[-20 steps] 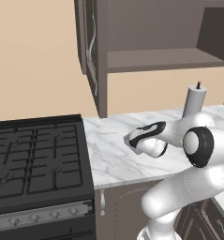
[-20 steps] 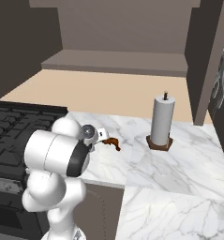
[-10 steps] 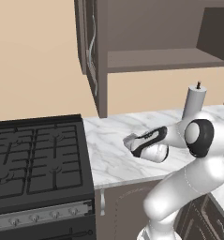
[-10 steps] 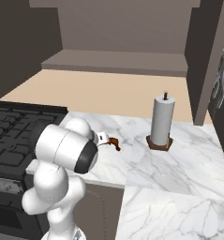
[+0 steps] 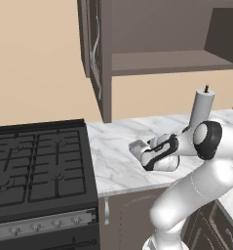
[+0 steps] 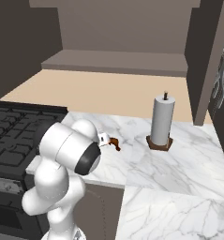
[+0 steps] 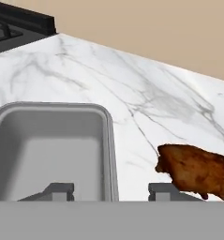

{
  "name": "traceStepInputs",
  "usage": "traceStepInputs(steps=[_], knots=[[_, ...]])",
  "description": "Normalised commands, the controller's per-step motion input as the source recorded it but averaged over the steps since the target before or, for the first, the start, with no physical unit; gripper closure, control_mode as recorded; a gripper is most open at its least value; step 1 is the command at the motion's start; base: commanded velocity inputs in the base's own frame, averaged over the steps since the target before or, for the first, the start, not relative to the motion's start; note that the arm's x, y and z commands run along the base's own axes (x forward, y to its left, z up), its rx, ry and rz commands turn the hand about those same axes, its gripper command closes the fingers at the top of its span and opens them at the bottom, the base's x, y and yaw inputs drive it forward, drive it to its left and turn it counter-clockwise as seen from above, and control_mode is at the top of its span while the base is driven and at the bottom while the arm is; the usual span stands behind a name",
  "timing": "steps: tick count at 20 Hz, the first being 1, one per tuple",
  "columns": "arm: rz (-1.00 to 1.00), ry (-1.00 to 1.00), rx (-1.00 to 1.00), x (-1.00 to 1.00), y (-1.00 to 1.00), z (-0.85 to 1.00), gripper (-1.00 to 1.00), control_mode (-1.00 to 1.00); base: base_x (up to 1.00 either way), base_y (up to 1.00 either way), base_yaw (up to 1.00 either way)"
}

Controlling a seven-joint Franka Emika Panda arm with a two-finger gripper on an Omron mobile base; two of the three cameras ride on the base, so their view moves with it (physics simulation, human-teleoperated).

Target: Retrieve the tupperware from the cabinet, then place the raw meat into the tupperware to avoid contamination.

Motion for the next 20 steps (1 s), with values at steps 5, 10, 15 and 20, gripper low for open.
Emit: traceStepInputs(steps=[5,10,15,20], knots=[[-0.05,-0.01,0.00,0.00,0.00,0.37,-1.00,-1.00,0.00,0.00,0.00],[-0.06,0.00,0.00,0.00,0.00,0.45,-1.00,-1.00,0.00,0.00,0.00],[-0.07,0.04,0.00,0.00,0.00,0.54,-1.00,-1.00,0.00,0.00,0.00],[-0.11,0.16,0.00,0.00,-0.08,0.55,-1.00,-1.00,0.00,0.00,0.00]])
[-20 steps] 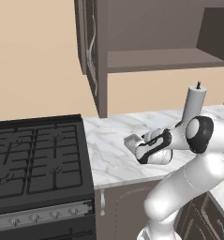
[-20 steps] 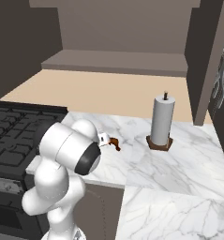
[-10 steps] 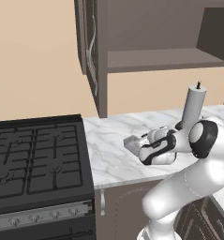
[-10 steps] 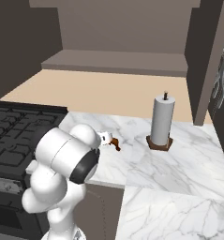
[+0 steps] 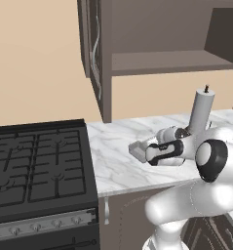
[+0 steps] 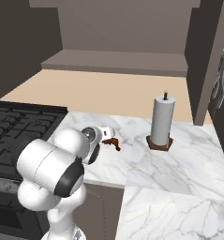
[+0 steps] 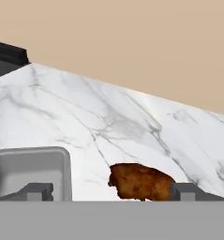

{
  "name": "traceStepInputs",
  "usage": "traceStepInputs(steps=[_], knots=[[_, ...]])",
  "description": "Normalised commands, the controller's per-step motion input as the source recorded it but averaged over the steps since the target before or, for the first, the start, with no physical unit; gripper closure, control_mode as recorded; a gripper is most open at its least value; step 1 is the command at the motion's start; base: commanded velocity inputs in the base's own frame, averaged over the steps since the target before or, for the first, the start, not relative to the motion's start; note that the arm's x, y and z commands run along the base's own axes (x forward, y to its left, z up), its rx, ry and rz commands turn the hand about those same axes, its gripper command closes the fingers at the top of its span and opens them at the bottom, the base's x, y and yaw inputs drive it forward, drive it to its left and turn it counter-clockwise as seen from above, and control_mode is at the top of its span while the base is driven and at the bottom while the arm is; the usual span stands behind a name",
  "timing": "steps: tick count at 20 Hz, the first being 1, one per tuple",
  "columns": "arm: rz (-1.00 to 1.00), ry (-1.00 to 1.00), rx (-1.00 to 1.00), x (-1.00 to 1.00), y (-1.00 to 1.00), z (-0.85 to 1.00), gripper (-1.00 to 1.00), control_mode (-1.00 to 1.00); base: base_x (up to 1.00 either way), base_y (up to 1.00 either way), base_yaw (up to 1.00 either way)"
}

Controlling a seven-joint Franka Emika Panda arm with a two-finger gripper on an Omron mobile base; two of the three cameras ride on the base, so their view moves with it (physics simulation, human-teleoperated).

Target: Retrieve the tupperware from the cabinet, then place the raw meat into the tupperware to avoid contamination.

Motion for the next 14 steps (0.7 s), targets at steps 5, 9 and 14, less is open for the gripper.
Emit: traceStepInputs(steps=[5,9,14], knots=[[-0.12,0.23,0.00,0.00,-0.23,0.47,-1.00,-1.00,0.00,0.00,0.00],[-0.11,0.25,0.00,0.00,-0.27,0.38,-1.00,-1.00,0.00,0.00,0.00],[-0.10,0.28,-0.01,0.03,-0.25,0.14,-1.00,-1.00,0.00,0.00,0.00]])
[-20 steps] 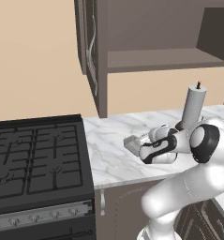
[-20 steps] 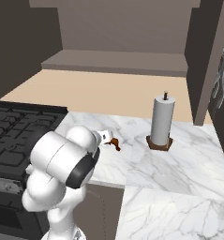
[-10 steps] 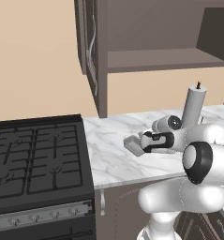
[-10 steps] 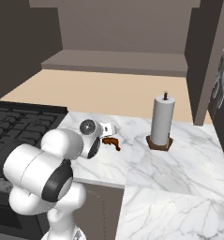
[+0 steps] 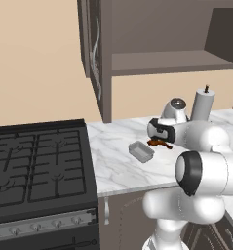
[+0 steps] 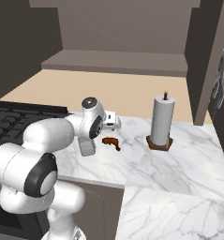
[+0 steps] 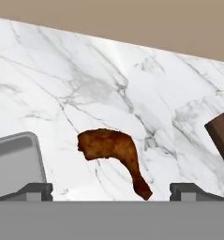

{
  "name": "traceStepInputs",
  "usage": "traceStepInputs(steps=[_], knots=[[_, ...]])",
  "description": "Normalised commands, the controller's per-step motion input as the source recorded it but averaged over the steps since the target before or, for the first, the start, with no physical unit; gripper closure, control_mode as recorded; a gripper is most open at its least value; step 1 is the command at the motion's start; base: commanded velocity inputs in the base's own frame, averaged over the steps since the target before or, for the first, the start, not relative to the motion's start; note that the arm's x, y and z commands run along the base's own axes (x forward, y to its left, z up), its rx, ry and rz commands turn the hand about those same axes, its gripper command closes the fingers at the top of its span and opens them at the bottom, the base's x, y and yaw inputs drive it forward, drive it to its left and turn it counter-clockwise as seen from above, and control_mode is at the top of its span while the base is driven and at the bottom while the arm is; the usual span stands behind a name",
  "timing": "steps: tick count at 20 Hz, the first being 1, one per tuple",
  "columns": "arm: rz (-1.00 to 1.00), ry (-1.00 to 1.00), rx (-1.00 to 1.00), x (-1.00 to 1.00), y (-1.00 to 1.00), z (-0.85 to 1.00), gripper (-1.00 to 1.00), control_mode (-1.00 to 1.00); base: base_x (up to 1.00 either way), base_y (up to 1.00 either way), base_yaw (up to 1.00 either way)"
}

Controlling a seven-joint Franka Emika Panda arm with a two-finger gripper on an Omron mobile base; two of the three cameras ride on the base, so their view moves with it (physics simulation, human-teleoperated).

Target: Retrieve the tupperware from the cabinet, then place the raw meat into the tupperware to avoid contamination.

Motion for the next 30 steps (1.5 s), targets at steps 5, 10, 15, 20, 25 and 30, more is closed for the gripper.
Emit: traceStepInputs(steps=[5,10,15,20,25,30], knots=[[-0.01,0.09,-0.02,0.04,-0.02,-0.01,-1.00,-1.00,0.00,0.00,0.00],[0.00,0.04,-0.03,0.03,-0.02,-0.05,-1.00,-1.00,0.00,0.00,0.00],[0.04,0.07,0.00,0.03,-0.16,-0.18,-1.00,-1.00,0.00,0.00,0.00],[0.08,0.02,0.00,0.00,-0.17,-0.29,-1.00,-1.00,0.00,0.00,0.00],[0.07,0.00,0.00,0.00,-0.09,-0.18,-1.00,-1.00,0.00,0.00,0.00],[0.07,0.00,0.00,0.00,-0.05,-0.27,-1.00,-1.00,0.00,0.00,0.00]])
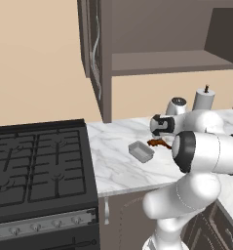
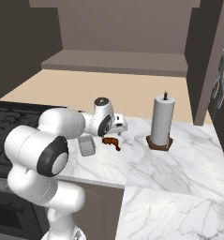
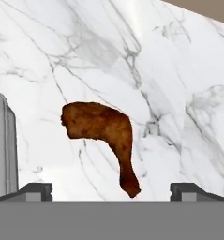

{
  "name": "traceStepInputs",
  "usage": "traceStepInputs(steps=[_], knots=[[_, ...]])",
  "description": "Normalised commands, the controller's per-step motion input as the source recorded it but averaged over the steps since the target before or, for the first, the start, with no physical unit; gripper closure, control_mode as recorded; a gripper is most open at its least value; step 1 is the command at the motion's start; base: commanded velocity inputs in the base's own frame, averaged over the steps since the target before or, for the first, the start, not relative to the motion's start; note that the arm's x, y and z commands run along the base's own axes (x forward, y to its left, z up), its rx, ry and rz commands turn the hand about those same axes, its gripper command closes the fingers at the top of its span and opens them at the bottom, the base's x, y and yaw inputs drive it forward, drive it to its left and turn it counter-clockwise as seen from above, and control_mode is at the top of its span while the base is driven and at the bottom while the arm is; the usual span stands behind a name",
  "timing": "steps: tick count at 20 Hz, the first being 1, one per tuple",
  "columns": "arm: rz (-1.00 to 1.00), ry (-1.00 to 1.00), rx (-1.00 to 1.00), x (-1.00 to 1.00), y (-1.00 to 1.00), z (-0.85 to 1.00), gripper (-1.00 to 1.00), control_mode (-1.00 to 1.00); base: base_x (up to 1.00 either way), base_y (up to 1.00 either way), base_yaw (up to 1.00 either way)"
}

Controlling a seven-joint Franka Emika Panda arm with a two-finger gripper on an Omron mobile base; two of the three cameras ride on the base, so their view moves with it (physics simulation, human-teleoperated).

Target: Retrieve the tupperware from the cabinet, then place the raw meat into the tupperware to avoid contamination.

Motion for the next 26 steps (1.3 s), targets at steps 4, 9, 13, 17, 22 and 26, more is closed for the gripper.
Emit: traceStepInputs(steps=[4,9,13,17,22,26], knots=[[0.07,0.00,0.00,0.03,-0.06,-0.26,-1.00,-1.00,0.00,0.00,0.00],[0.06,0.00,0.00,0.15,-0.10,-0.22,-1.00,-1.00,0.00,0.00,0.00],[0.06,0.01,0.00,0.23,-0.11,-0.26,-1.00,-1.00,0.00,0.00,0.00],[0.06,0.00,0.00,0.27,-0.09,-0.26,-1.00,-1.00,0.00,0.00,0.00],[0.06,0.02,0.00,0.18,-0.06,-0.26,-1.00,-1.00,0.00,0.00,0.00],[0.05,0.02,0.00,0.10,-0.02,-0.29,-1.00,-1.00,0.00,0.00,0.00]])
